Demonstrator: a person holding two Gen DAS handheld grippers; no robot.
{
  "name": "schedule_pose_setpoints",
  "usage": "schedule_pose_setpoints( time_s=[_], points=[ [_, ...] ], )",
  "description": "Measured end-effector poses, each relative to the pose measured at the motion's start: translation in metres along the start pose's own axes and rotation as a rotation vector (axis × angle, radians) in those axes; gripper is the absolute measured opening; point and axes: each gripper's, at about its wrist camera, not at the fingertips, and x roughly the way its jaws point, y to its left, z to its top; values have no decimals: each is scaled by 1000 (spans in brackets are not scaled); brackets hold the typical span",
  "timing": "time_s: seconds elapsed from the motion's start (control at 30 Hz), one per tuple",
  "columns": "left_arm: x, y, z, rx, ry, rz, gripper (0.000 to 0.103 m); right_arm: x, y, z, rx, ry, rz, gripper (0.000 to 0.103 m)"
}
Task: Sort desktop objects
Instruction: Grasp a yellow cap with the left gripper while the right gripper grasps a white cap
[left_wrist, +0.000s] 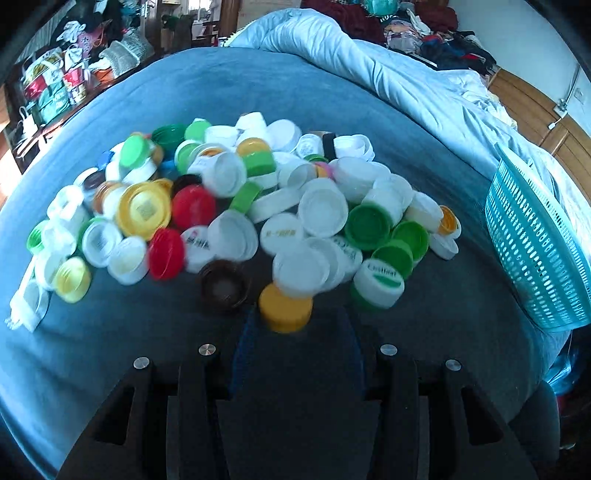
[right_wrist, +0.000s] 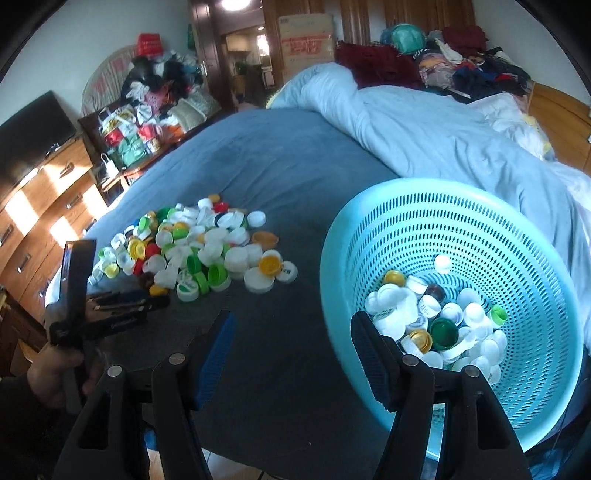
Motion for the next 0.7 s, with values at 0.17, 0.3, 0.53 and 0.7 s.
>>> schedule_pose_setpoints(
  time_s=[0.17,0.3,0.53,0.7],
  points=[
    [-19,-2,-5,5,-13,-19,25,24,15,-3,0,17,62,57],
    [-39,6,-14,-17,-26,-52,25,66,29,-2,-4,54,101,52],
    [-49,27,-11,-67,-30,-94,25,146,40,16,69,113,126,53],
    [-46,31,-11,-76,-20,-106,25,179,37,22,94,140,97,54]
  ],
)
